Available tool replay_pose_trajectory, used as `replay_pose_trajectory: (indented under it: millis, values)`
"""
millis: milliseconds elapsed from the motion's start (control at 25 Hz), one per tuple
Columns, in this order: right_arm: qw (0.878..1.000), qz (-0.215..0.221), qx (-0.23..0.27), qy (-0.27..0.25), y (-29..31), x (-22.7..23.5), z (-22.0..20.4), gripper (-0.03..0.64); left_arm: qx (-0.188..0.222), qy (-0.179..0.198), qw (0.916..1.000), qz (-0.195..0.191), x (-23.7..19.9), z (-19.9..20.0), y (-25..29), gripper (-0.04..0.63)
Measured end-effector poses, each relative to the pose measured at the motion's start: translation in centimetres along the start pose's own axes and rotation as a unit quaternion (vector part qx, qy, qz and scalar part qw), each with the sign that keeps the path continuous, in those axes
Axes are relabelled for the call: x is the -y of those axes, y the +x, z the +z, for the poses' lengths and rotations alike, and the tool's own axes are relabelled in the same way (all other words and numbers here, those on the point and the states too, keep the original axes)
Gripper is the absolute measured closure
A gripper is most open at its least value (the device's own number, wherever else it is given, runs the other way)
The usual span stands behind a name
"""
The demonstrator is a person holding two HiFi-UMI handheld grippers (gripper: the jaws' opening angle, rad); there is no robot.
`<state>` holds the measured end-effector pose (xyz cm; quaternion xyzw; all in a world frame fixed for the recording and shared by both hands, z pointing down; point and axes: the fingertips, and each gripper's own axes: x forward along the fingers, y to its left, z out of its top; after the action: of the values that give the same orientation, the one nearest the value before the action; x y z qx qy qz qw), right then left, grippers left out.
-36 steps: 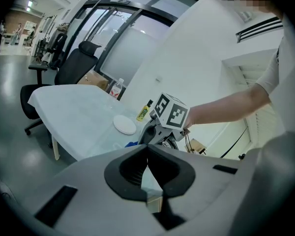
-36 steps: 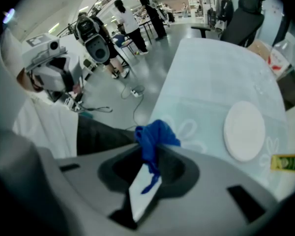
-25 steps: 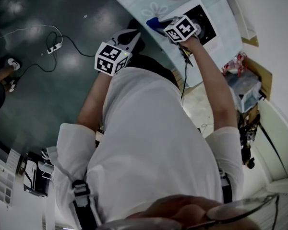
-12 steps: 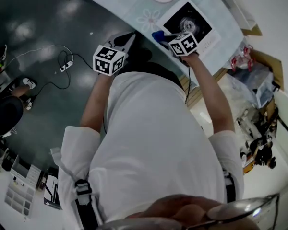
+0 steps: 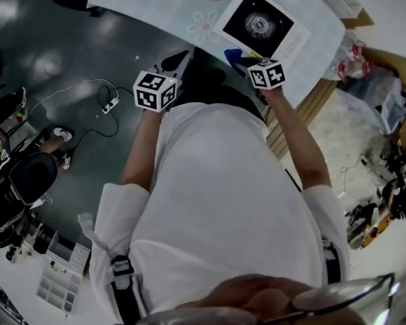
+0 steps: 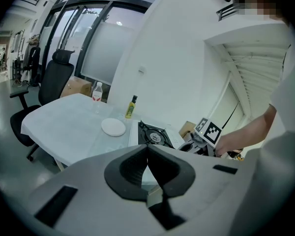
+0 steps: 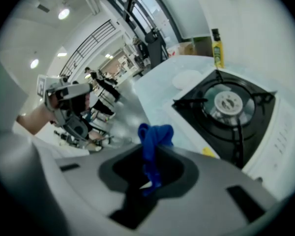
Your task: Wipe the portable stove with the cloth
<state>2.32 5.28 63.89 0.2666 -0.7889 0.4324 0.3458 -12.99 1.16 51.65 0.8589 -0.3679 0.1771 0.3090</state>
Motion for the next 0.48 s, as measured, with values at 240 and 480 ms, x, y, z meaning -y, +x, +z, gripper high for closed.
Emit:
replay_pose_trajectory:
  millis: [240, 480]
  values:
    - [0.997, -0.031, 0.041, 0.065, -1.5, 0.8, -3.3, 0.518, -0.024, 0.023, 0.9992, -0.024, 1.0, 0.0, 0.0, 0.563]
    - [0.980, -0.071, 0.082, 0.167, -2.9, 2.8, -6.4, 0.518, -0.045, 0.045, 0.9961, -0.061, 1.0, 0.8, 1.2, 0.563]
